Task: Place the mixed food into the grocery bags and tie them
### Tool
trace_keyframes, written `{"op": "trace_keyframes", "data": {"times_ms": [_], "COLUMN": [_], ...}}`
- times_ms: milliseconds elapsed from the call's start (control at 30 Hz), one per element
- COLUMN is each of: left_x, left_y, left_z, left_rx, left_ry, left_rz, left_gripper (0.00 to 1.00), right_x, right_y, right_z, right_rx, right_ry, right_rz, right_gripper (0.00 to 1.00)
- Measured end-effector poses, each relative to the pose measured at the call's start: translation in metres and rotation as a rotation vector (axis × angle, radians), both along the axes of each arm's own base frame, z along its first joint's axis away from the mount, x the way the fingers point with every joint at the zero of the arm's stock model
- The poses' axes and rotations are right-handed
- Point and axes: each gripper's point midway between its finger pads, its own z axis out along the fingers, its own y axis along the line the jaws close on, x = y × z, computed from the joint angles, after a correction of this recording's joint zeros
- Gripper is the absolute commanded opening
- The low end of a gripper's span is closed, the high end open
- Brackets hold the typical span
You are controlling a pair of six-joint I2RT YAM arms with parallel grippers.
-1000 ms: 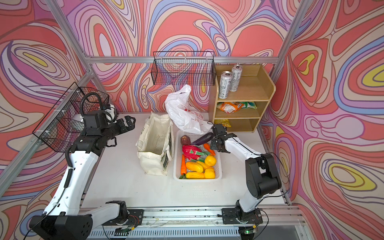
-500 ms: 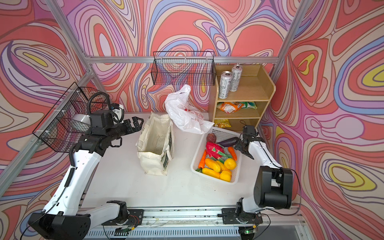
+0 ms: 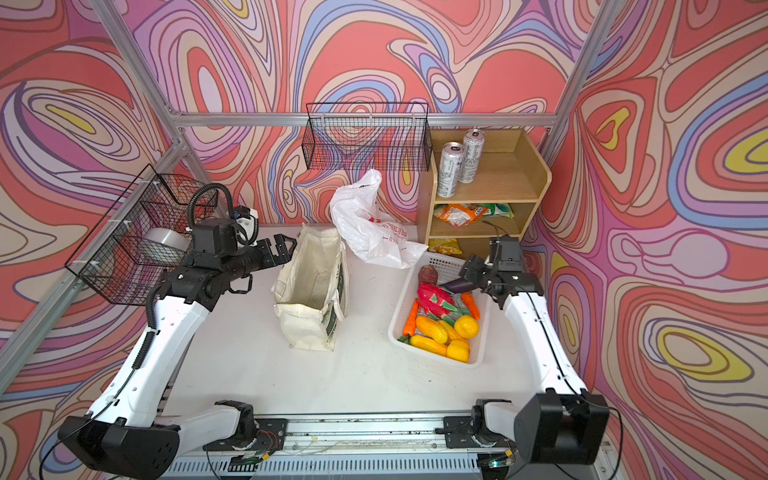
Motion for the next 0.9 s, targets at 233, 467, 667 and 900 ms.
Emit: {"op": "trace_keyframes", "data": {"times_ms": [233, 467, 667, 900], "left_x": [-0.001, -0.001, -0.003, 0.0], "left_y": [0.001, 0.003, 0.005, 0.01], "left_z": [-0.004, -0.007, -0.012, -0.031], "left_rx": [0.002, 0.009, 0.024, 0.101], "left_ry": [0.012, 0.023, 0.045, 0.112], "left_rz": [0.006, 0.016, 0.022, 0.015], "left_gripper": [1.0, 1.0, 1.0, 0.98], "right_x": [-0.035, -0.051, -0.053, -0.052], "right_y": [0.168, 0.251, 0.234, 0.19], "right_z": [-0.032, -0.076, -0.104, -0.099], "right_rx": [-0.018, -0.088, -0.158, -0.163], "right_ry": [0.105, 0.192, 0.247, 0.236], "right_rz": [0.401, 0.564, 0.527, 0.446], "right_gripper": [0.75, 0.75, 0.76, 0.76]}}
